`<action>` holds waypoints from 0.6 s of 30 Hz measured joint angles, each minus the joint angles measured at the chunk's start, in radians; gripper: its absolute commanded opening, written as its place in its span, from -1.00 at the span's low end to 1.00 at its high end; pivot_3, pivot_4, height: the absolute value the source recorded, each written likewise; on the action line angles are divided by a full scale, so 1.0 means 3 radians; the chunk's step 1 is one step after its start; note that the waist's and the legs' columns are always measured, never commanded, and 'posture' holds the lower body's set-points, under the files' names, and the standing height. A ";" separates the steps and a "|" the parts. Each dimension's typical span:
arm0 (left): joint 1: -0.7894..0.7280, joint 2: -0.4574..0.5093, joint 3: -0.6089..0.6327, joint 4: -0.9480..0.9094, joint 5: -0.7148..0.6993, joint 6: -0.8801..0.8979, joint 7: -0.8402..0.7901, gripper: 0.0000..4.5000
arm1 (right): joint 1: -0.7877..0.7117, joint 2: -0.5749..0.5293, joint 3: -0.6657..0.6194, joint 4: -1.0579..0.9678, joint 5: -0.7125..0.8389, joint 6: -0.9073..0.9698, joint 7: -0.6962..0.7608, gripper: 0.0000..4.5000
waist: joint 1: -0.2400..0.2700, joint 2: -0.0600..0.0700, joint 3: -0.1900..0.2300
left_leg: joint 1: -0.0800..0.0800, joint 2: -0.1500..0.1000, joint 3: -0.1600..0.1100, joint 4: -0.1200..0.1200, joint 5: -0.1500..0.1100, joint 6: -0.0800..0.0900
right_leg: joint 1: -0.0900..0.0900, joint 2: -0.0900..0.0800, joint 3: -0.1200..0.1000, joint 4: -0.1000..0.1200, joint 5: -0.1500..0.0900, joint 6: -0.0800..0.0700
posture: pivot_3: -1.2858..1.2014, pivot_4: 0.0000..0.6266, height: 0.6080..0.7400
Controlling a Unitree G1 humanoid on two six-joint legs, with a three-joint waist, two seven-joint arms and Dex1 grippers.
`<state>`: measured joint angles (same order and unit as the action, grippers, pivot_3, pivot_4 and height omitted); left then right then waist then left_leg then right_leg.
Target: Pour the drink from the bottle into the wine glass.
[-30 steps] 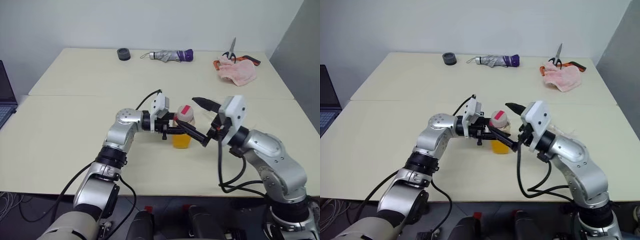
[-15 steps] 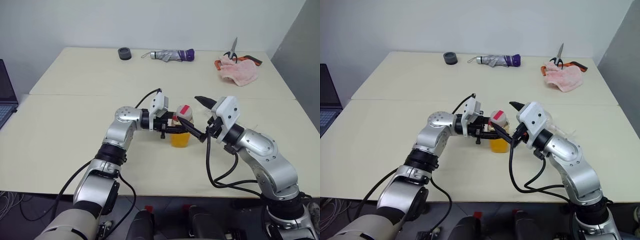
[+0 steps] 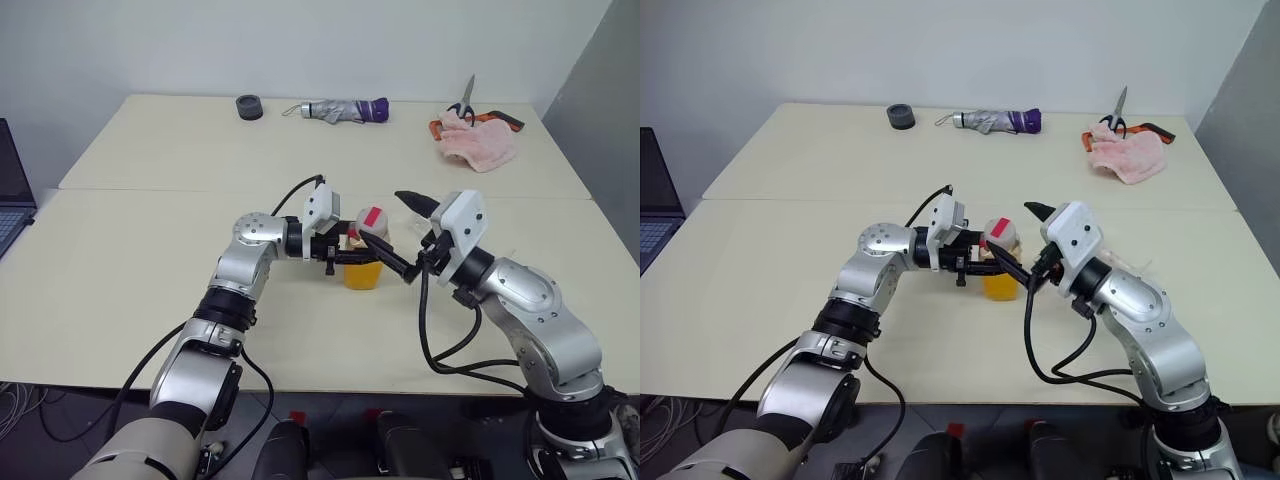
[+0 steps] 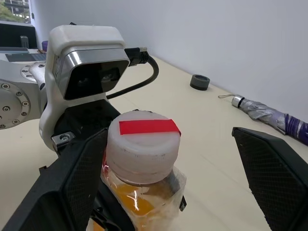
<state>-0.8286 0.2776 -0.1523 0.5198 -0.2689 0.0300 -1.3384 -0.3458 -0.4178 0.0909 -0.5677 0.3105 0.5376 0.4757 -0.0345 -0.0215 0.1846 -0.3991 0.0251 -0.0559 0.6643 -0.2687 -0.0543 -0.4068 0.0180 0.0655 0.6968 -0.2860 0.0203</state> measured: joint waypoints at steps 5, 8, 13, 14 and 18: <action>0.0000 0.0003 0.0001 0.0012 0.0000 -0.0004 0.0015 -0.21 | 0.0018 -0.0040 -0.0016 -0.0002 0.0042 0.0016 0.0001 0.95 | 0.0000 0.0000 0.0000 | 0.0000 0.0000 0.0000 0.0000 0.0000 0.0000 | 0.0000 0.0000 0.0000 0.0000 0.0000 0.0000 | 0.03 -0.52 1.00; 0.0000 0.0010 0.0011 0.0020 0.0000 -0.0005 0.0036 -0.21 | 0.0029 -0.0063 -0.0042 -0.0004 0.0074 0.0023 0.0002 0.95 | 0.0000 0.0000 0.0000 | 0.0000 0.0000 0.0000 0.0000 0.0000 0.0000 | 0.0000 0.0000 0.0000 0.0000 0.0000 0.0000 | 0.03 -0.52 1.00; 0.0000 0.0054 0.0064 0.0031 0.0000 -0.0021 0.0032 -0.21 | 0.0051 -0.0124 -0.0198 -0.0001 0.0074 0.0042 -0.0024 0.95 | 0.0002 0.0000 0.0000 | 0.0000 0.0000 0.0000 0.0000 0.0000 0.0000 | 0.0000 0.0000 0.0000 0.0000 0.0000 0.0000 | 0.03 -0.52 1.00; 0.0000 0.0050 0.0064 0.0031 0.0000 -0.0043 0.0013 -0.21 | 0.0051 -0.0143 -0.0252 0.0013 0.0073 0.0053 -0.0045 0.95 | 0.0006 0.0000 0.0000 | 0.0000 -0.0001 0.0000 0.0000 0.0000 0.0000 | 0.0000 -0.0001 0.0000 0.0000 0.0000 0.0000 | 0.03 -0.52 1.00; 0.0000 0.0039 0.0064 0.0031 0.0000 -0.0055 -0.0015 -0.21 | 0.0085 -0.0181 -0.0285 0.0003 0.0112 0.0077 0.0009 0.95 | 0.0005 0.0000 0.0000 | 0.0000 0.0000 0.0000 0.0000 0.0000 0.0000 | 0.0000 0.0000 0.0000 0.0000 0.0000 0.0000 | 0.03 -0.52 1.00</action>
<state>-0.8286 0.2892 -0.1331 0.5290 -0.2691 0.0134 -1.3430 -0.3203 -0.4721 0.0056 -0.5668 0.3442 0.5606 0.4784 -0.0329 -0.0216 0.1846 -0.3992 0.0249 -0.0558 0.6642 -0.2687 -0.0543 -0.4069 0.0179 0.0655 0.6968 -0.2860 0.0203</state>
